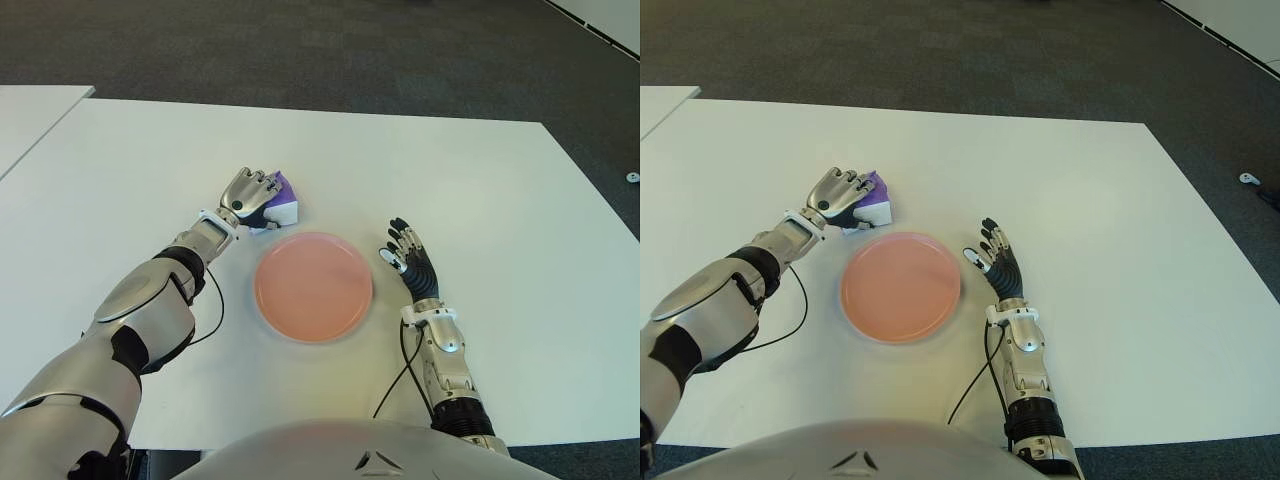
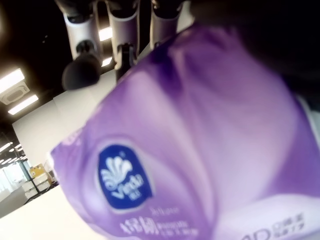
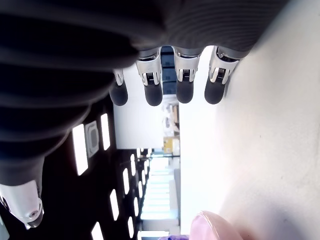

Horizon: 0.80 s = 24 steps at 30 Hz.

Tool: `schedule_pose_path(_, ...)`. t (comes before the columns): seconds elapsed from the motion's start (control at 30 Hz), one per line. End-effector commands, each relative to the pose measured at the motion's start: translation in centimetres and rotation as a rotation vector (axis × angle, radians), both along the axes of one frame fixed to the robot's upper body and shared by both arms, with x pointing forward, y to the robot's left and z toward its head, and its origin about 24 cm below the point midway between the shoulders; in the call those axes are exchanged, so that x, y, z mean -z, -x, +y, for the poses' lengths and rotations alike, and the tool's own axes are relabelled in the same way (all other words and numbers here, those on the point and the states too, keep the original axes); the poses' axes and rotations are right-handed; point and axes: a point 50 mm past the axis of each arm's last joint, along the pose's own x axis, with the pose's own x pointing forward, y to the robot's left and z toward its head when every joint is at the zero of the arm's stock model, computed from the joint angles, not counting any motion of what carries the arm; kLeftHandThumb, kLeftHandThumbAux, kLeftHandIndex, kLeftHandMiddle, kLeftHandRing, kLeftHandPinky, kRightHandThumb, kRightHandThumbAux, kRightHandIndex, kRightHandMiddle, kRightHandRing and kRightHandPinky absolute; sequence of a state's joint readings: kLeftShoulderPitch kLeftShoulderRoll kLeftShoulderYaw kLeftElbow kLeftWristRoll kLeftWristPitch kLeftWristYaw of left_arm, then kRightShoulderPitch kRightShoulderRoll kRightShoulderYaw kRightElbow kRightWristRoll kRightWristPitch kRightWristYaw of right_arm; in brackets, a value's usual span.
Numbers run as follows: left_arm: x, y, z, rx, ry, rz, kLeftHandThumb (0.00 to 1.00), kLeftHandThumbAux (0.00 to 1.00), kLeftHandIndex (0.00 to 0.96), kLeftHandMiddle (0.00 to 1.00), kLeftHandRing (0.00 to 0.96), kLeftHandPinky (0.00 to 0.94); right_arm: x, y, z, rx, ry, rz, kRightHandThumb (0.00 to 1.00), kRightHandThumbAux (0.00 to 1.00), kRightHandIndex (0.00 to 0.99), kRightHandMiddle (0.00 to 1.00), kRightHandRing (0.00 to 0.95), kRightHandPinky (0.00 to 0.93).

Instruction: Put the tissue paper into the plate.

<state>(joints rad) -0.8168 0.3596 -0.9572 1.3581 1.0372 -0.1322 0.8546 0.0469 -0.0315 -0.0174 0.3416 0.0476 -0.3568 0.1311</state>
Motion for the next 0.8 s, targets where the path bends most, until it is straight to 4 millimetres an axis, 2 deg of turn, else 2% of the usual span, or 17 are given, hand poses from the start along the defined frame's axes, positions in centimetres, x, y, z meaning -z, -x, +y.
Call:
schedule_pose_path(0.03,4.6,3.4,0.8,-0.020,-0.048,0.209,0.850,0.662,0.418,0.554,0.782,0.797,4.9,3.9,-0.4,0.029,-0.008,0.279,0.000,0.585,0.000,0.000,0.000,0.000)
schedule_pose_path(0.2,3.0,2.0,0.6,-0.064,0.036,0.163,0.848,0.664,0.416,0.551,0.774,0.774,5.1,3.8,-0.5,0.039,-0.018,0.287,0.000,0.582,0.000,0.000,0.000,0.000)
schedule_pose_path(0.4,0.6,0.6,1.2,-0.123,0.242,0.089,0.845,0.665,0.416,0.551,0.755,0.740,5.4,3.8,-0.6,0.040,-0.014,0.294,0.000,0.589,0.000,0.000,0.000,0.000)
schedule_pose_path(0.6,-3.7,-2.2,0.9,-0.165,0.467,0.037,0.844,0.666,0.416,0.552,0.748,0.725,5.2,3.6,-0.4,0.031,-0.014,0.278,0.000,0.594,0.000,0.000,0.000,0.000)
schedule_pose_path(0.8,-7.5,-3.4,-0.2,-0.048,0.616,-0.072,0.845,0.666,0.413,0.547,0.751,0.739,5.1,3.6,-0.4,0.024,-0.007,0.264,0.000,0.608,0.000,0.000,0.000,0.000)
